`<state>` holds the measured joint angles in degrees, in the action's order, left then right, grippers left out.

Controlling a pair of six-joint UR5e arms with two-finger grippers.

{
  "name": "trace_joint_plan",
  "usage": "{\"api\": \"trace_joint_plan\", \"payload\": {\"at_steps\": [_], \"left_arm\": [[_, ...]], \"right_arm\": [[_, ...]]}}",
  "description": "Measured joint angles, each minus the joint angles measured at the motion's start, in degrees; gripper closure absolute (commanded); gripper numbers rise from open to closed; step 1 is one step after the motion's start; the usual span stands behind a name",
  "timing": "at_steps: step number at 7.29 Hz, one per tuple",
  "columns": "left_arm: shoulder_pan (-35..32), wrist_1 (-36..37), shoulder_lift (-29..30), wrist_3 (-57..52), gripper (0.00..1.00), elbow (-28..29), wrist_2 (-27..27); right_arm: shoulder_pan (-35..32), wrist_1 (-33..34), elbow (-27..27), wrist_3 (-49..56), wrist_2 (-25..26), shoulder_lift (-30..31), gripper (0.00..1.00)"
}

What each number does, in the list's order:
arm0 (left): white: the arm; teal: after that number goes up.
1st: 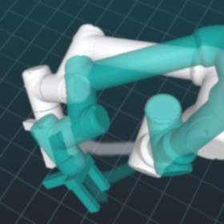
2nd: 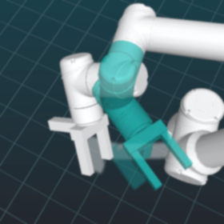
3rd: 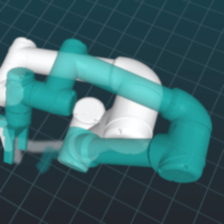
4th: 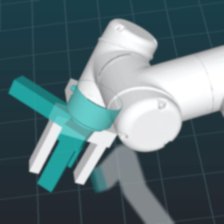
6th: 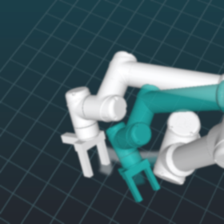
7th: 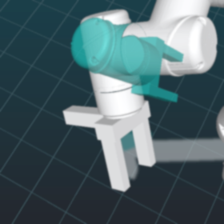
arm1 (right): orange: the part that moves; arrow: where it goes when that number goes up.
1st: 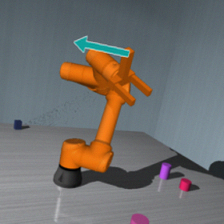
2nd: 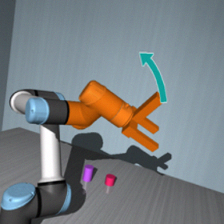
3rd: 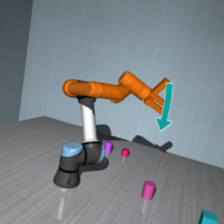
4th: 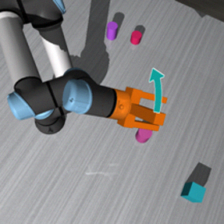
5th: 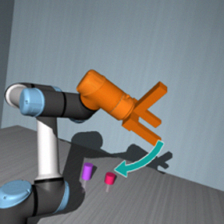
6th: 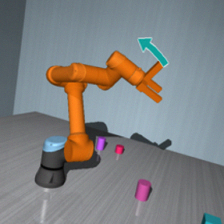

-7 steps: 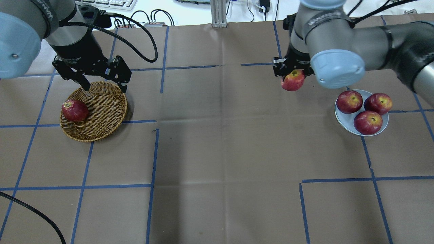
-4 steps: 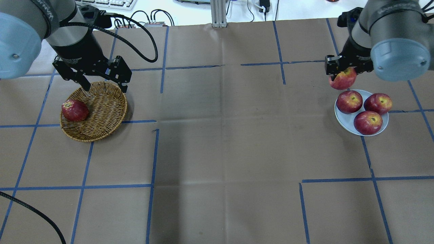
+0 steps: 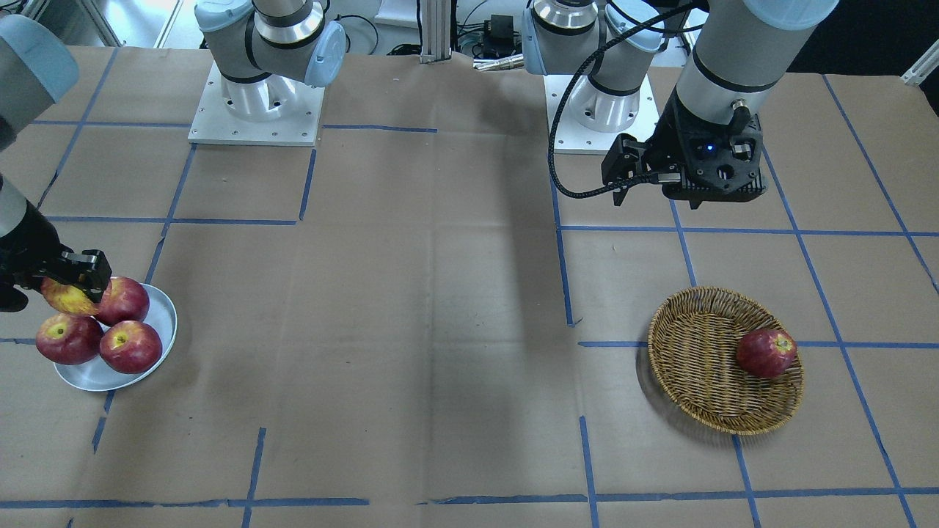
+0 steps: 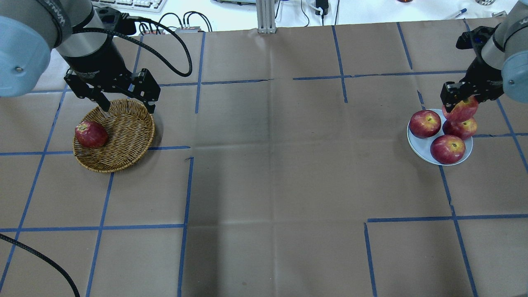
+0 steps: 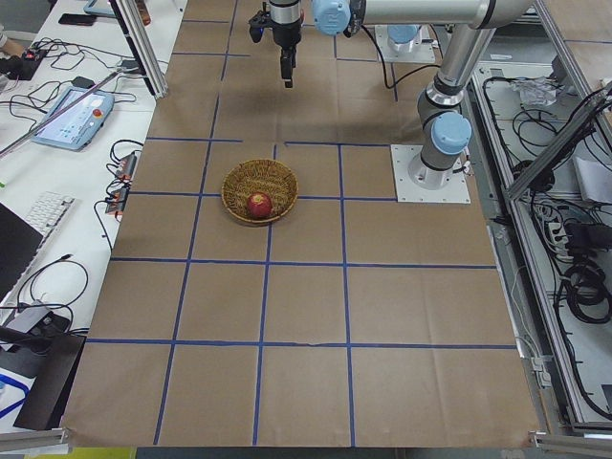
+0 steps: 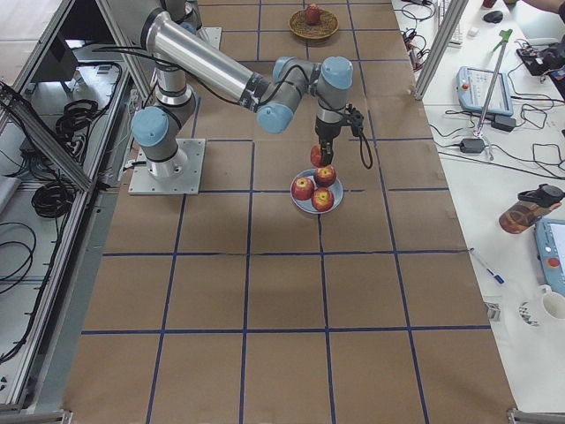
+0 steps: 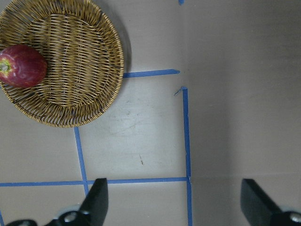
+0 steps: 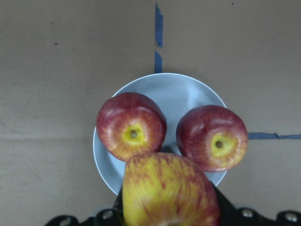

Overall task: Transfer apple from basket to plate
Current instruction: 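Carry the apple with the right gripper over the white plate, then lower the apple onto the plate and open the right gripper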

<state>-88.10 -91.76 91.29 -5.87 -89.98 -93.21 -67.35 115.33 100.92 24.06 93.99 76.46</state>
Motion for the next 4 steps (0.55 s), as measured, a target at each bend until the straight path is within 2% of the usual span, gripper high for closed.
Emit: {"api": "trace_joint_plan", "payload": {"at_steps": [4], "left_arm": [[-0.1,-0.1,-0.4,-0.2,0.01,0.2,0.1]], "right_arm": [[1.1,2.1,1.7,1.2,1.5,-3.6,0.47]]}}
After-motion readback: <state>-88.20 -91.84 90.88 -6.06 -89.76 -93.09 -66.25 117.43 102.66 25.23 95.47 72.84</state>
